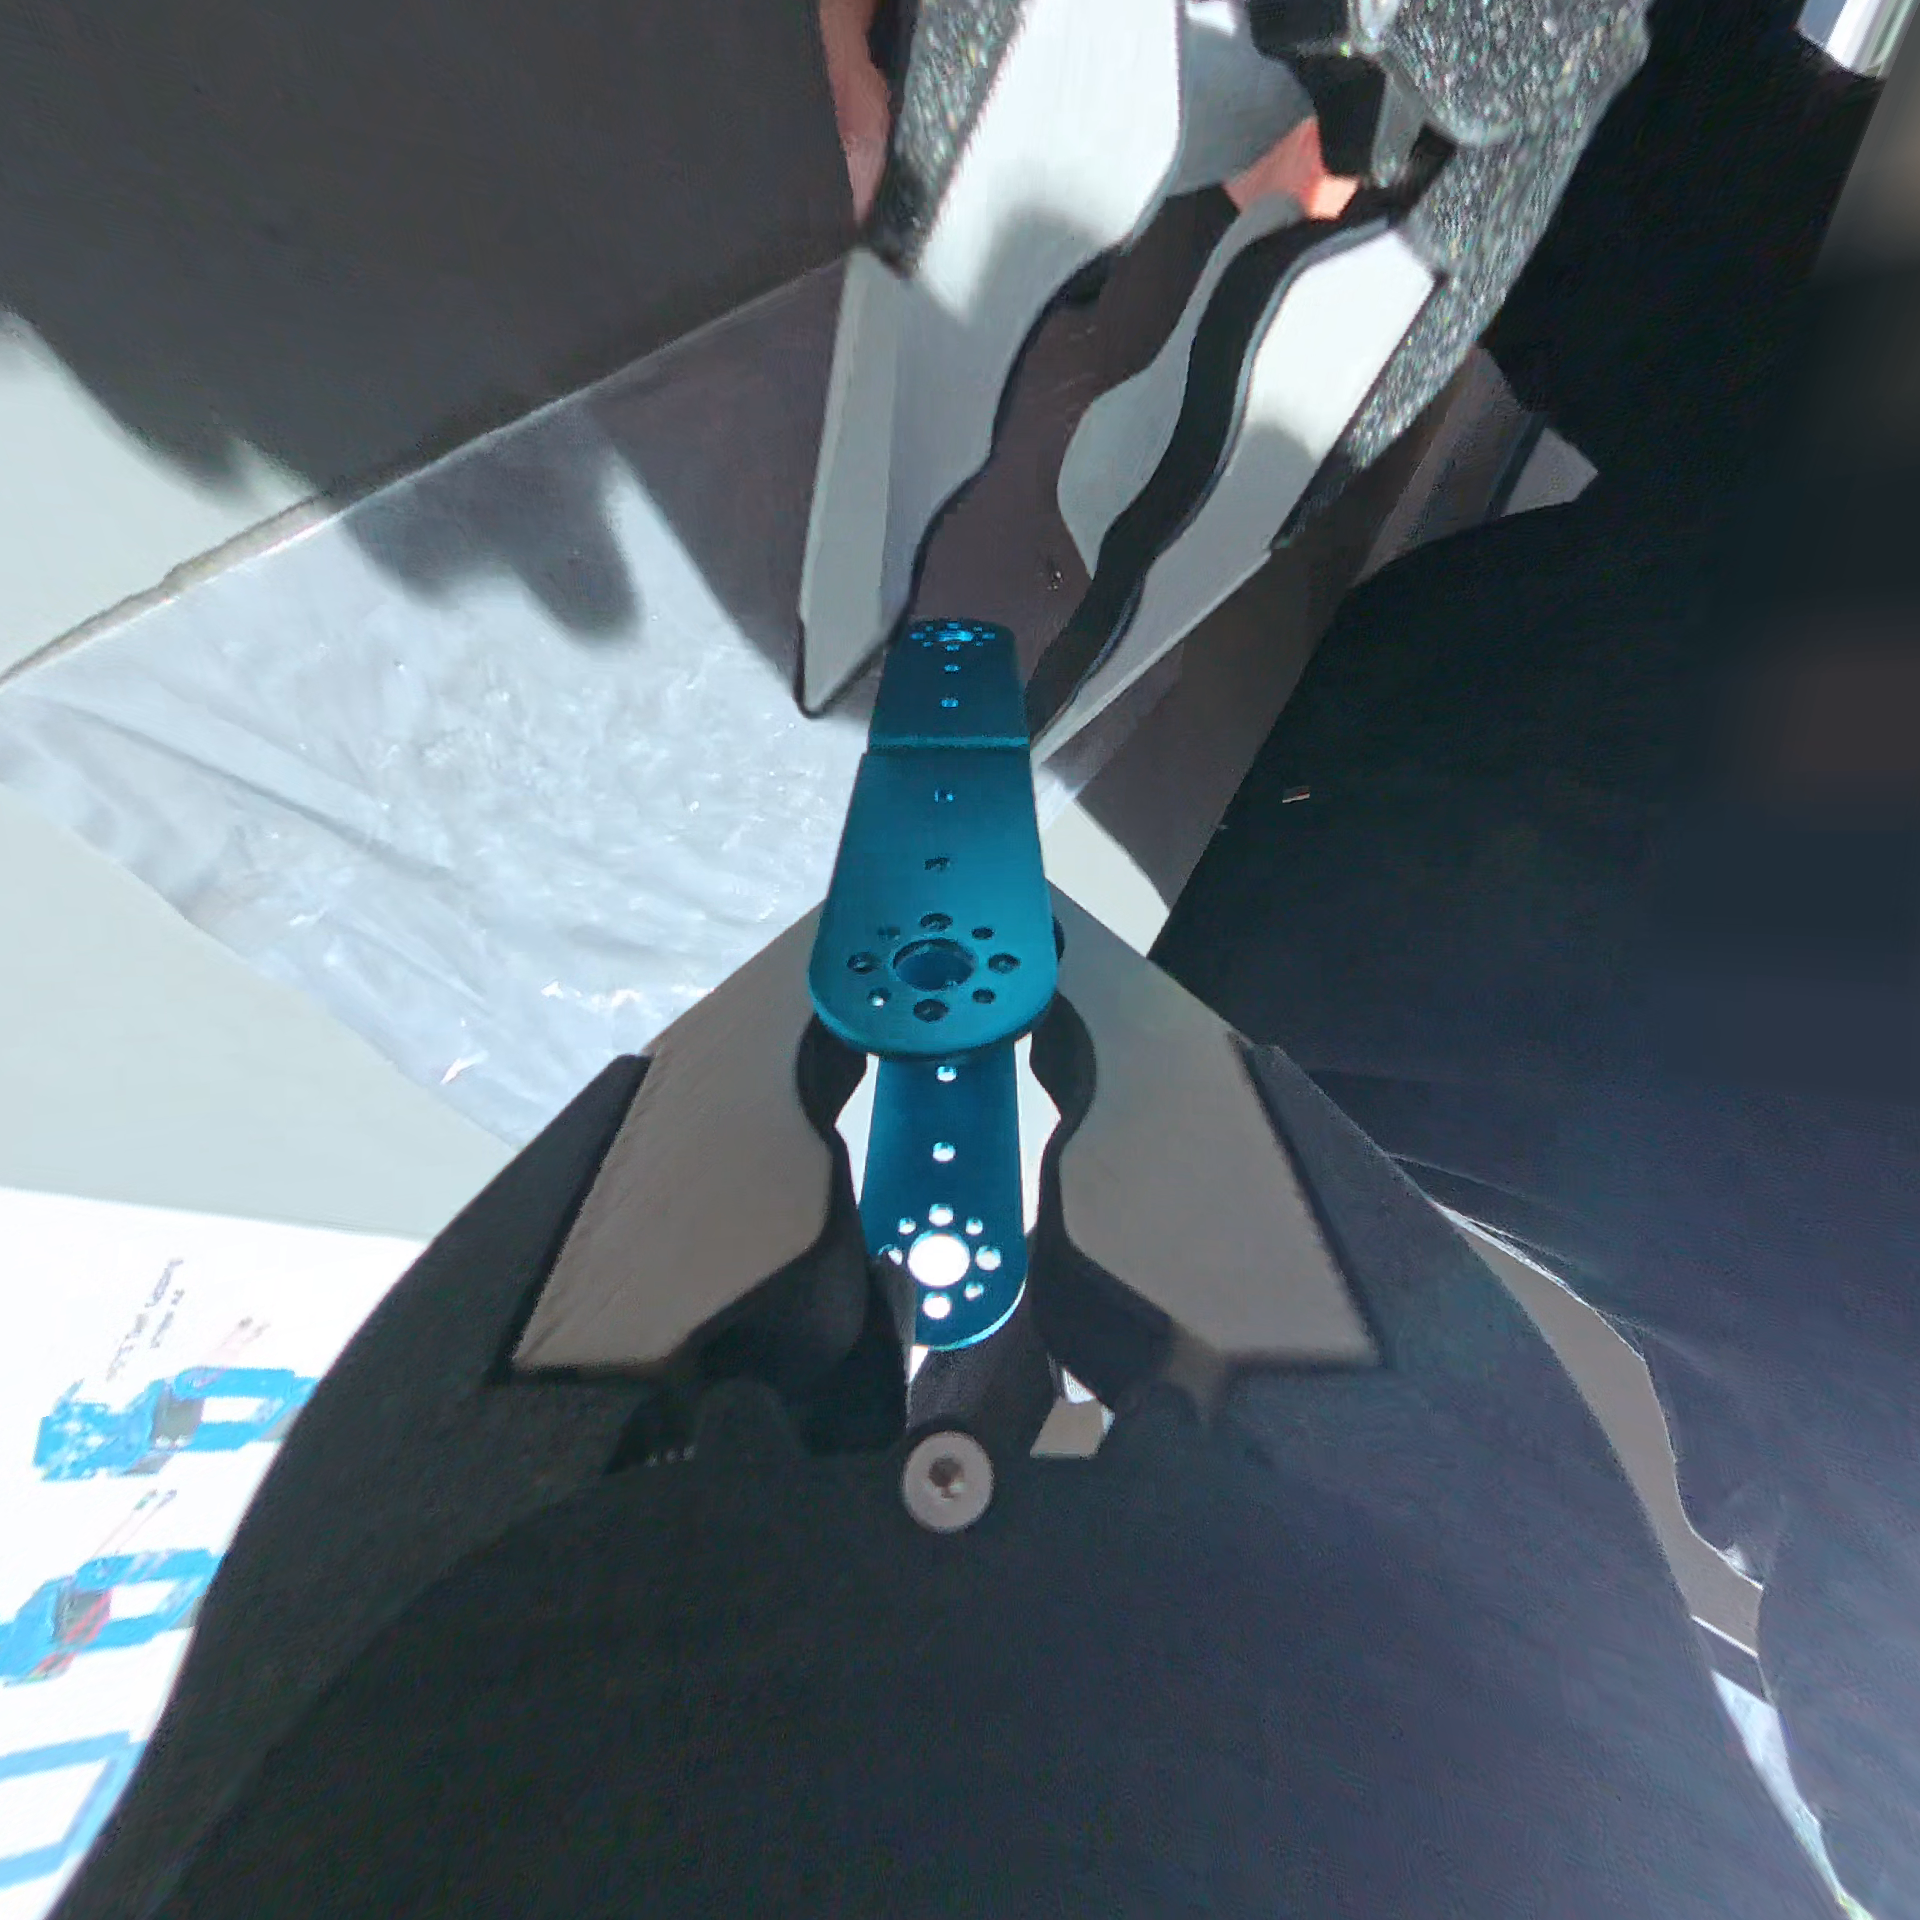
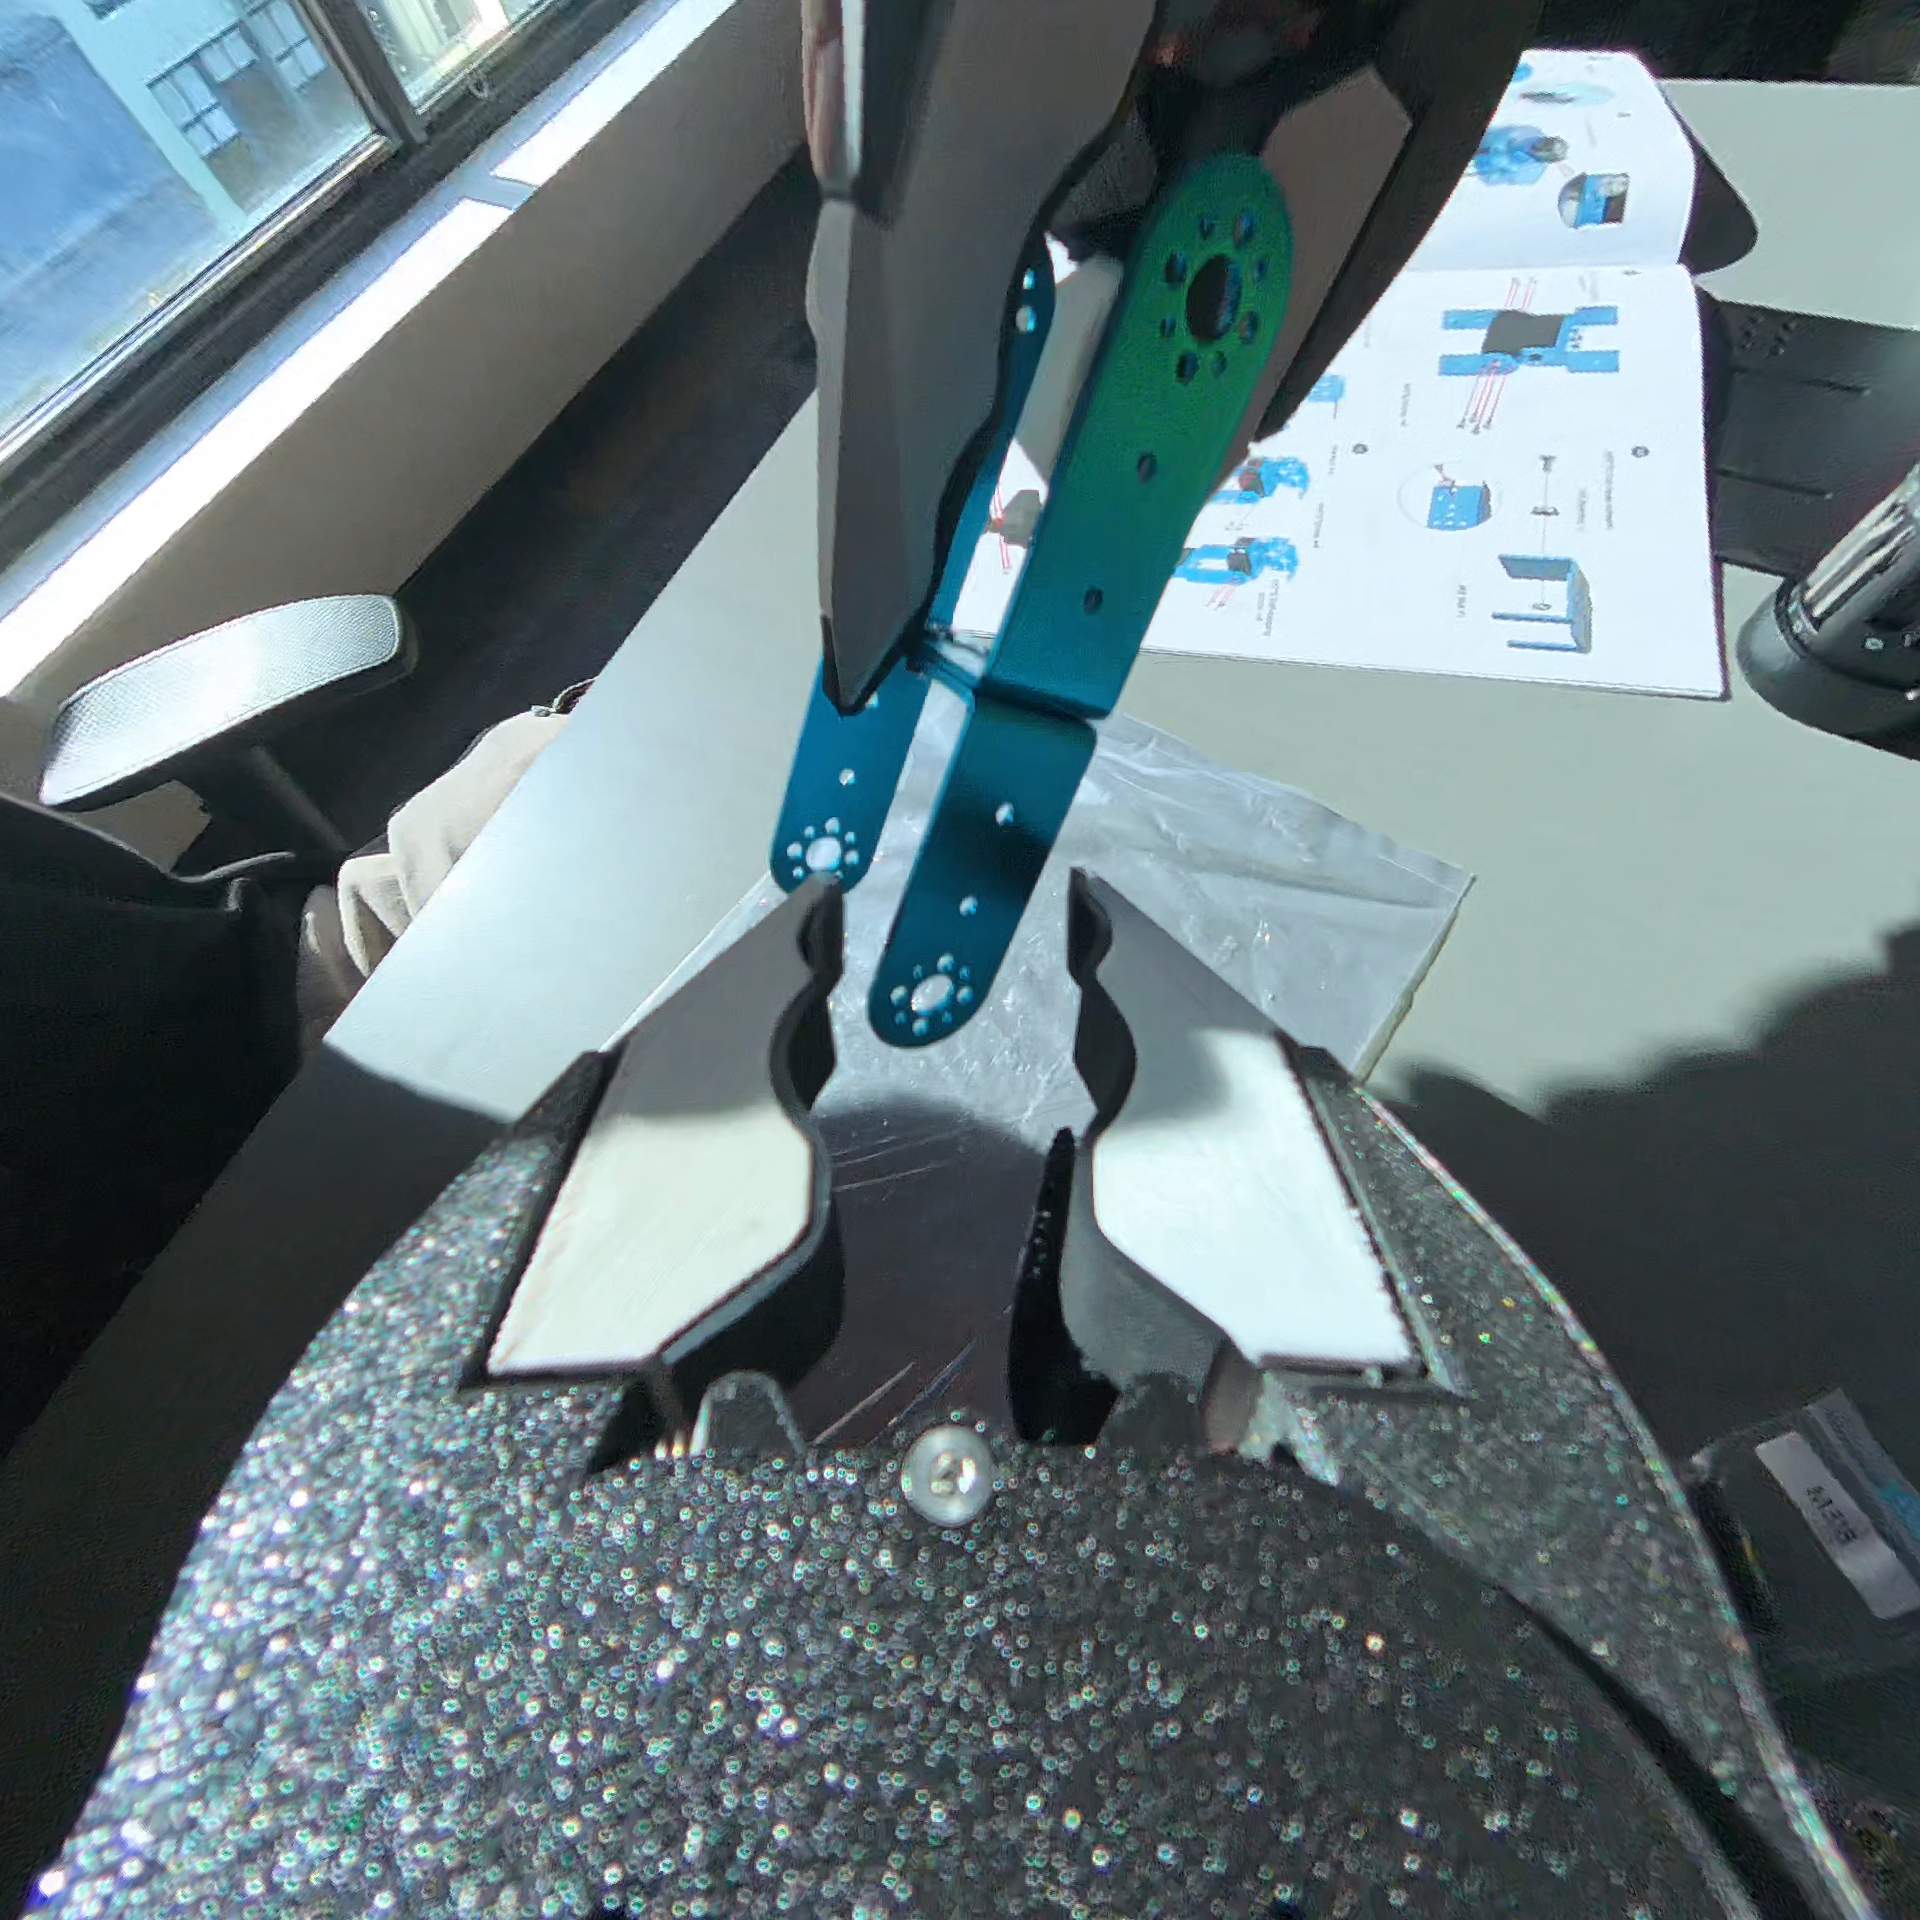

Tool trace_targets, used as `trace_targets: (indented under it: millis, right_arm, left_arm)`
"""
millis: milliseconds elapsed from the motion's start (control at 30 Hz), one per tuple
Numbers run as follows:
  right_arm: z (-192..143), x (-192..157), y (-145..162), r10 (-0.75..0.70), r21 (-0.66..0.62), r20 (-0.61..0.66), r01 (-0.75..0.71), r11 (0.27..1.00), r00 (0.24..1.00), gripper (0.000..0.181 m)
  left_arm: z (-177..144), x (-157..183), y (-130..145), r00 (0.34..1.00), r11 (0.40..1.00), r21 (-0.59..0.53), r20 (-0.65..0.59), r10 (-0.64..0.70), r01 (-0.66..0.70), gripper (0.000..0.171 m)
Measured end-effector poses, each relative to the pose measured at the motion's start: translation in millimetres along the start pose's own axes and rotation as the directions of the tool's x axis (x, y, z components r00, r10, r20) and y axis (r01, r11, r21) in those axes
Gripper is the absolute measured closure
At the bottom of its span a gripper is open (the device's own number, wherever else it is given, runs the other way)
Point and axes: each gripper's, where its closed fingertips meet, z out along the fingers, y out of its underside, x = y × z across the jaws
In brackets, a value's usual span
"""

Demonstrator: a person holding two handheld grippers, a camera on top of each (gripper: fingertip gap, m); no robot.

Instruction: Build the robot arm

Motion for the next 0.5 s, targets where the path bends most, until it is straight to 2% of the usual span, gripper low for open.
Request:
trace_targets:
  millis: [33, 67, 200, 333, 500]
  right_arm:
    - [2.7, 6.0, 2.8, 0.026, 0.001, -0.040, -0.026, 1.000, 0.999, 0.152]
    - [4.5, 12.5, 7.2, 0.049, -0.009, -0.078, -0.050, 0.999, 0.996, 0.155]
    - [5.5, 24.4, 24.5, 0.117, -0.039, -0.142, -0.124, 0.992, 0.983, 0.160]
    - [5.2, 27.7, 34.0, 0.216, -0.058, -0.144, -0.227, 0.972, 0.966, 0.161]
    - [18.0, 16.3, 57.4, 0.389, -0.161, -0.062, -0.394, 0.905, 0.919, 0.161]
  left_arm:
    - [5.1, -4.6, -2.8, 1.000, 1.000, 0.002, -0.008, -0.005, 0.005, 0.146]
    - [9.9, -10.2, -4.4, 1.000, 1.000, 0.002, -0.008, -0.016, 0.016, 0.146]
    - [22.5, -22.9, -8.8, 0.999, 0.999, 0.018, -0.024, -0.045, 0.046, 0.146]
    - [31.1, -28.1, -10.8, 0.997, 0.998, 0.028, -0.063, -0.046, 0.048, 0.145]
    - [47.5, -37.1, -2.5, 0.985, 0.996, 0.004, -0.146, -0.089, 0.090, 0.146]
